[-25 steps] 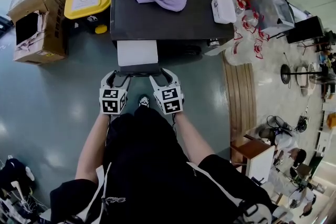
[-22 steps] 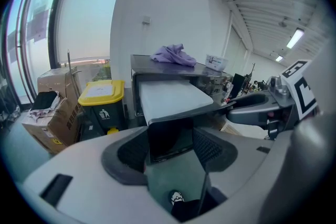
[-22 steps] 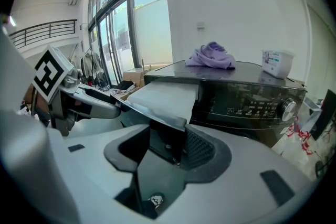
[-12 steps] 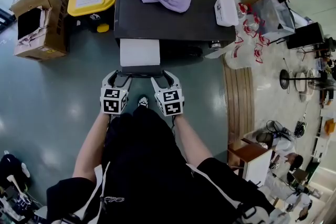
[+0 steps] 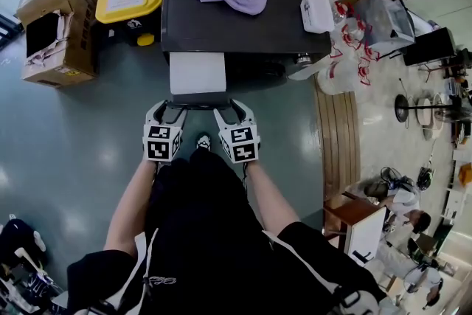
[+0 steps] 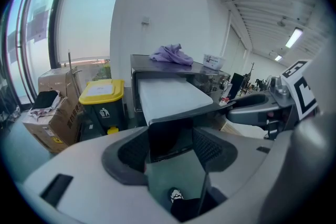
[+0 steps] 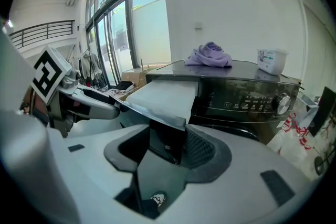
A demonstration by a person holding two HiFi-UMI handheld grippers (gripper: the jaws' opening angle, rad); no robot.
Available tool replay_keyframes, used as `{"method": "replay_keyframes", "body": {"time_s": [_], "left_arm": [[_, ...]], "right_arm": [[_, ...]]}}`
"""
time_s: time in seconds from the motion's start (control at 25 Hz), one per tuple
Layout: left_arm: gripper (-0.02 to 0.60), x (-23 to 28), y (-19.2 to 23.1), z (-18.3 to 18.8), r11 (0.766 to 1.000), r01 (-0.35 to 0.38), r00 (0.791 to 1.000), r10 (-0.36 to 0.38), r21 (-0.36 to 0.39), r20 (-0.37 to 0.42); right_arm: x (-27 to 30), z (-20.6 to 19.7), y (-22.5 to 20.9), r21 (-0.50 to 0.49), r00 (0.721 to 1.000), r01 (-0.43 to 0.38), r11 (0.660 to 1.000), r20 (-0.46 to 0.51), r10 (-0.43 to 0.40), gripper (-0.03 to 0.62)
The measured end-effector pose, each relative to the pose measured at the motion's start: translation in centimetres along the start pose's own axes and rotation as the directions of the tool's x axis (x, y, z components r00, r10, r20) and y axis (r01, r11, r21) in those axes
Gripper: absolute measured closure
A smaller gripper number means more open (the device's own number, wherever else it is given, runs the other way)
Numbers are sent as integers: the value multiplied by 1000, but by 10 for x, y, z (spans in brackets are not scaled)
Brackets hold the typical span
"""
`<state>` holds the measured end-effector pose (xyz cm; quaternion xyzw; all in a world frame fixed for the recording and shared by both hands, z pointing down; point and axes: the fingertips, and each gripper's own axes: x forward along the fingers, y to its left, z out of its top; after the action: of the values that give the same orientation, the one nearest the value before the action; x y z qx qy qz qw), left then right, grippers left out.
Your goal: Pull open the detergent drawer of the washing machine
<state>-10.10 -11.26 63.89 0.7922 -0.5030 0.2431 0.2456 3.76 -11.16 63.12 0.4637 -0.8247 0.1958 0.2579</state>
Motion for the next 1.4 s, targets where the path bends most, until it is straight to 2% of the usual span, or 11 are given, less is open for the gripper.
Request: {"method": "replay_keyframes", "body": {"time_s": [1.0, 1.24, 1.32, 1.4], "left_arm": [[321, -19, -5, -12, 1000, 17, 1000, -16, 19, -27], [321, -11, -10, -11, 998, 66, 998, -65, 14, -24], [321, -9, -11, -15, 996, 93, 995, -93, -19, -31], [321, -8, -11, -18, 993, 113, 993, -115, -34, -41]], "right_arm": [[-15, -12, 14, 60, 1000, 22, 998, -1, -22, 384], [-13, -15, 7, 68, 1000, -27, 997, 9, 27, 383], [-12, -19, 8, 89, 999, -49, 995, 11, 48, 332], [-11, -21, 10, 109, 998, -60, 992, 12, 59, 324]]}}
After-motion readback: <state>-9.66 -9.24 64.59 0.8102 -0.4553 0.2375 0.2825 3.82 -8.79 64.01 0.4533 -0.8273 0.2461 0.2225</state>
